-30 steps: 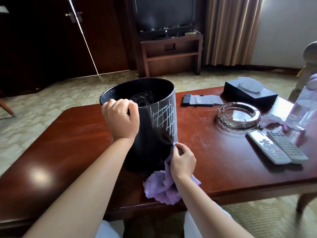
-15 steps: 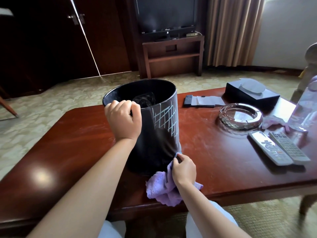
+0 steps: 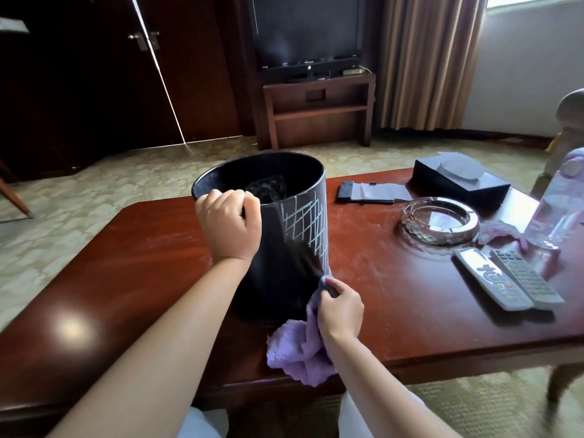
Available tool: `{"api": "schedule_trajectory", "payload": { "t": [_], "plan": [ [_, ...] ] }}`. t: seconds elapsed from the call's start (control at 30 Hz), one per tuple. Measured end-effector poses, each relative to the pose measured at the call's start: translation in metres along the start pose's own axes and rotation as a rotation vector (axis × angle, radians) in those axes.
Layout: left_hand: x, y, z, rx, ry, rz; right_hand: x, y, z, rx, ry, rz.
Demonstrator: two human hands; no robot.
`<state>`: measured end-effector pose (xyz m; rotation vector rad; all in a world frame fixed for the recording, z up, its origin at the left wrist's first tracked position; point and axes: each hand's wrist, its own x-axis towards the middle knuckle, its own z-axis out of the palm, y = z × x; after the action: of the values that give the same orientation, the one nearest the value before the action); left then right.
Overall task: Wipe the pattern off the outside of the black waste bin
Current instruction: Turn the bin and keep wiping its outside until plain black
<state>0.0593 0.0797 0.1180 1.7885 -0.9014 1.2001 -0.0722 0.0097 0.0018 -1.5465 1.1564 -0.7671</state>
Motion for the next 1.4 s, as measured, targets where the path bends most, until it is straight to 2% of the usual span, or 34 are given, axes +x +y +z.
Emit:
{"api": "schedule_trajectory", "payload": {
  "t": [0.13,0.27,0.43,0.57,0.7,0.8,0.9,0.97,1.07,1.27,1.4],
  "plan": [
    [0.001,0.000,-0.003,0.001,-0.045,-0.002,-0.020,-0.029,-0.005,0.321,0.070,-0.227],
    [0.004,0.000,-0.008,-0.009,-0.099,0.013,-0.031,-0.054,-0.010,0.370,0.058,-0.435],
    [0.010,-0.006,-0.017,-0.066,-0.214,0.043,-0.033,-0.075,-0.020,0.321,0.073,-0.573],
    [0.014,-0.007,-0.026,-0.223,-0.304,-0.121,-0.033,-0.105,-0.024,0.249,0.084,-0.693],
    [0.019,-0.004,-0.034,-0.357,-0.404,-0.279,-0.035,-0.124,-0.020,0.082,0.077,-0.906],
    [0.023,-0.005,-0.034,-0.467,-0.397,-0.374,-0.034,-0.130,-0.010,-0.092,0.072,-1.064],
    [0.024,-0.007,-0.033,-0.475,-0.391,-0.388,-0.027,-0.131,-0.003,-0.266,0.056,-1.111],
    [0.025,-0.007,-0.033,-0.490,-0.388,-0.392,-0.021,-0.129,-0.004,-0.315,0.118,-1.125],
    [0.025,-0.004,-0.033,-0.511,-0.372,-0.386,-0.014,-0.125,-0.008,-0.342,0.226,-1.115],
    [0.024,-0.005,-0.030,-0.527,-0.332,-0.421,-0.026,-0.129,0.008,-0.444,0.180,-1.200],
    [0.025,-0.001,-0.034,-0.539,-0.349,-0.427,-0.013,-0.125,-0.003,-0.402,0.286,-1.233]
  ]
}}
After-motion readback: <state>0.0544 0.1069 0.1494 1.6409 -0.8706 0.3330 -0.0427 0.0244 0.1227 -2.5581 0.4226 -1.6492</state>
